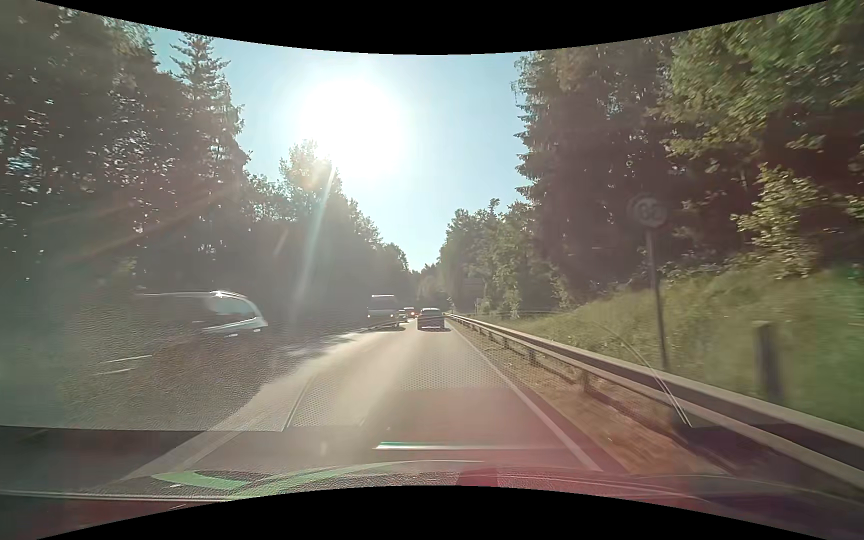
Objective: Follow the waypoints while adhering to traffic rules and regulations
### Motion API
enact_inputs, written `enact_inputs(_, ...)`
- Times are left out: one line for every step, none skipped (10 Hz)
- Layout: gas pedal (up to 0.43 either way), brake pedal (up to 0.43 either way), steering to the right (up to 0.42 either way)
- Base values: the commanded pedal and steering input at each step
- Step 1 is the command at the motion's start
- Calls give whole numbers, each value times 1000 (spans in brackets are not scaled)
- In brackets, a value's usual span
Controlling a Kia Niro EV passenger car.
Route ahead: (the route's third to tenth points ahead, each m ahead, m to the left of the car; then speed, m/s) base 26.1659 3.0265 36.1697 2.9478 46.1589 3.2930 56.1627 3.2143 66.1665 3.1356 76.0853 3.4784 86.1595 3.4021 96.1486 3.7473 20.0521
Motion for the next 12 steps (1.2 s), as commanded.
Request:
enact_inputs(209,0,-1)
enact_inputs(209,0,-1)
enact_inputs(209,0,-1)
enact_inputs(209,0,-2)
enact_inputs(209,0,-3)
enact_inputs(209,0,-3)
enact_inputs(209,0,-3)
enact_inputs(209,0,-3)
enact_inputs(209,0,-3)
enact_inputs(209,0,-4)
enact_inputs(209,0,-5)
enact_inputs(209,0,-5)
